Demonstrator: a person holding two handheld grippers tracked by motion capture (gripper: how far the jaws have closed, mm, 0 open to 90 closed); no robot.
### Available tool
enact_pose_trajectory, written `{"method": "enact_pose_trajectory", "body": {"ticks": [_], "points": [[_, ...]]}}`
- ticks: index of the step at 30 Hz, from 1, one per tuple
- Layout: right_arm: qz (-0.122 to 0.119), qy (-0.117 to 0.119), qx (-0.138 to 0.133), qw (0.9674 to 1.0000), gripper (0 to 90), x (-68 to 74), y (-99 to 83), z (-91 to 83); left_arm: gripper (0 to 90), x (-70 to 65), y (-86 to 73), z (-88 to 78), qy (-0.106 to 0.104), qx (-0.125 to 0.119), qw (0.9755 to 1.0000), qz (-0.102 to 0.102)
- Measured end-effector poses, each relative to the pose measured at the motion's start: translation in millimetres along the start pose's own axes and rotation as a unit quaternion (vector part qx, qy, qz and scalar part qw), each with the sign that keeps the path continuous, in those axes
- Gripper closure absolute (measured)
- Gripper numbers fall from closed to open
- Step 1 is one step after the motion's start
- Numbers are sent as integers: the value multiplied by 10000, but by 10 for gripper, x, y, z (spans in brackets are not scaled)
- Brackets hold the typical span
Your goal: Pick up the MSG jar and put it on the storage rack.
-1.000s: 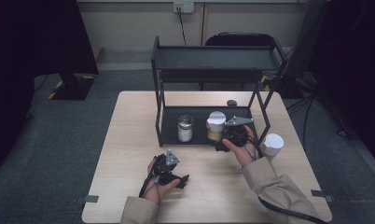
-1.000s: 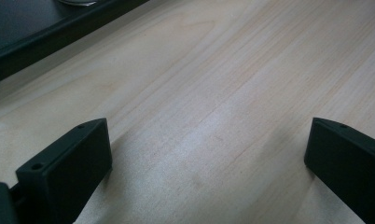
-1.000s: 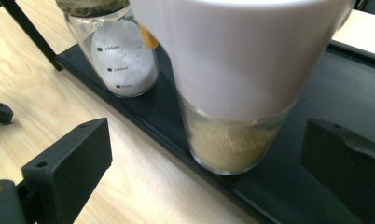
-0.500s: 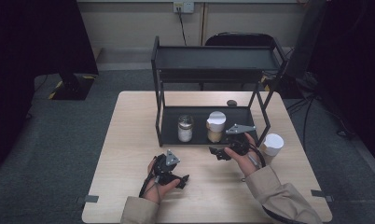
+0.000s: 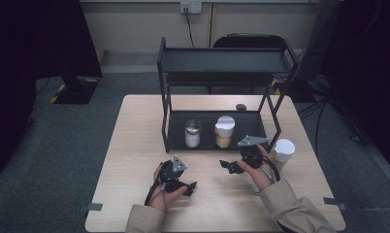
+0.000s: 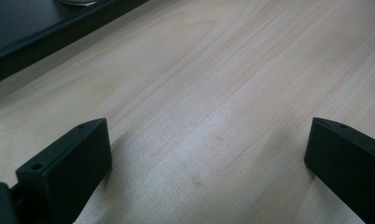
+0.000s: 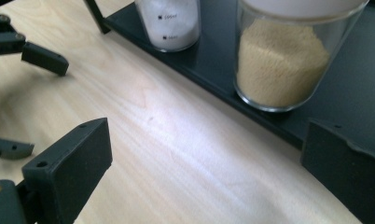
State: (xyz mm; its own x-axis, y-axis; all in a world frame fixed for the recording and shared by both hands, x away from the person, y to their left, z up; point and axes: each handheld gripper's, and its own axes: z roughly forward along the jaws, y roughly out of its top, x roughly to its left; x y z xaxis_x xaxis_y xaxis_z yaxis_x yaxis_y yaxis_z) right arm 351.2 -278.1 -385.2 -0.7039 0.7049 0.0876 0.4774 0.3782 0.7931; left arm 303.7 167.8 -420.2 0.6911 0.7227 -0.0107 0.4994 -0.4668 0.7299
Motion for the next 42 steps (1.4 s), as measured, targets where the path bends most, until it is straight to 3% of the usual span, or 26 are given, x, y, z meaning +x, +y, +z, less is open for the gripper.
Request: {"method": "enact_pose_trajectory", "body": {"ticks": [21,42], "points": [[-234,172,227,9993,13,67,-235,-149,1,0,0,0,0,-1,10000,0],[-226,268,331,9988,13,12,-479,-325,1,-1,-1,0,1,-2,10000,-2]]}}
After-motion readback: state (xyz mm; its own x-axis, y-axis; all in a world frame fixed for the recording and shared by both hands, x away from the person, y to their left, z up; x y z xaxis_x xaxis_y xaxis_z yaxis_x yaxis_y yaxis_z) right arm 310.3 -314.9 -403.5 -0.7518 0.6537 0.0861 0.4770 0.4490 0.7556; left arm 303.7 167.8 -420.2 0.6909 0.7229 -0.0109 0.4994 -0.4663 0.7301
